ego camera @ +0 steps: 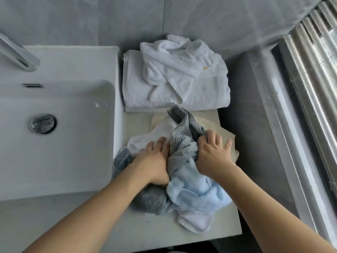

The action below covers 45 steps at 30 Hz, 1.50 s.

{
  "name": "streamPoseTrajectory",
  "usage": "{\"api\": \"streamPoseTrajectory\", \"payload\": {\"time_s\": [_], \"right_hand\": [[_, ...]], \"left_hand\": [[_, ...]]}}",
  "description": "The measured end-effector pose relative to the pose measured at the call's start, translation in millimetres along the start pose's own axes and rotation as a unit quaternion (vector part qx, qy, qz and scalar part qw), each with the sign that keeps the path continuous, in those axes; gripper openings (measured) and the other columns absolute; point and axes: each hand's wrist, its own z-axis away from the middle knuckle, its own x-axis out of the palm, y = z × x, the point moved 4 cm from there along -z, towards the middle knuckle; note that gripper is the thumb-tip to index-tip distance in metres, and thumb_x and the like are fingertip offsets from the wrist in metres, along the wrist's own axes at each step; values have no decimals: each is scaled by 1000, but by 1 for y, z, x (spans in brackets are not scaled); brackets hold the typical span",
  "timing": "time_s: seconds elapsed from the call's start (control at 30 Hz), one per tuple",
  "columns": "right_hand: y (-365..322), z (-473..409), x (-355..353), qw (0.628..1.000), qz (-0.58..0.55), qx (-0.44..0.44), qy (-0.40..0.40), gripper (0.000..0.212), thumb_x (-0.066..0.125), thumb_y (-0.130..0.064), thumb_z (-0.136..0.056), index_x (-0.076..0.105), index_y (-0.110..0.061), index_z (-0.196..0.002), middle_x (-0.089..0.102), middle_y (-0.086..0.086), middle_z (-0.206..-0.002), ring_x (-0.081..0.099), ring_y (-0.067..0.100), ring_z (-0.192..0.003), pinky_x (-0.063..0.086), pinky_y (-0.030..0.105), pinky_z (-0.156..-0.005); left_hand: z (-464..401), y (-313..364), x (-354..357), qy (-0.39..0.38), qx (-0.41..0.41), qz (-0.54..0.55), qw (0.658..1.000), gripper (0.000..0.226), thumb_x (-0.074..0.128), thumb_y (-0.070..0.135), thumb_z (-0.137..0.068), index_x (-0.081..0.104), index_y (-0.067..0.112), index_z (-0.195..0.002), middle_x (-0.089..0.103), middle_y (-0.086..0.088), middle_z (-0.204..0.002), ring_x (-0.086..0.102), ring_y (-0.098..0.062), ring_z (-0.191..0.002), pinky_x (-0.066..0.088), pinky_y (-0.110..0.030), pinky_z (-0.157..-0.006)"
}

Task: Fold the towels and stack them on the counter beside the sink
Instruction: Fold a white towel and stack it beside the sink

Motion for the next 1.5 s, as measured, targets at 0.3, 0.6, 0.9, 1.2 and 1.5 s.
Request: {"api": "streamPoseTrajectory", "payload": {"time_s": [0.3, 0.6, 0.9, 1.2, 1.5], "right_hand": [[11, -48, 9, 986, -161, -19, -47, 50, 36, -20, -100, 22, -16, -148, 31, 5, -152, 44, 27, -129, 36, 41, -98], [5, -58, -32, 950, -287, 7, 125, 34, 50, -17, -86, 62, -16, -117, 59, 4, -125, 55, 24, -112, 43, 40, -98], [34, -109, -133, 913, -317, 2, 257, 61, 57, -14, -84, 36, -20, -142, 39, 8, -141, 39, 29, -126, 32, 34, -98], [45, -201, -153, 949, -251, 18, 191, 86, 70, -43, -73, 29, -16, -144, 38, 9, -142, 32, 35, -134, 28, 44, -108], [46, -160, -189, 847, -443, -136, 260, 56, 79, -39, -63, 56, -30, -113, 59, -17, -110, 56, 2, -100, 47, 18, -85]], "left_hand": [[18, 2, -30, 359, 40, -81, 929, 96, 55, 22, -74, 10, 26, -159, 26, -11, -158, 34, -40, -140, 35, -65, -104], [-21, -49, -50, 67, -101, -79, 989, 47, 47, 34, -96, 38, 30, -142, 45, -8, -141, 43, -33, -129, 36, -49, -102], [-31, -13, -187, 377, -69, 37, 923, 62, 58, 26, -85, 35, 15, -141, 32, -13, -147, 37, -38, -128, 41, -48, -95], [-117, -27, -203, 412, -132, 88, 897, 103, 73, 47, -65, 21, 28, -151, 36, -13, -142, 40, -39, -118, 40, -44, -88], [-72, -9, -228, 543, 73, 245, 800, 45, 78, 40, -68, 54, 13, -95, 57, 1, -88, 51, -17, -74, 35, -28, -59]]}}
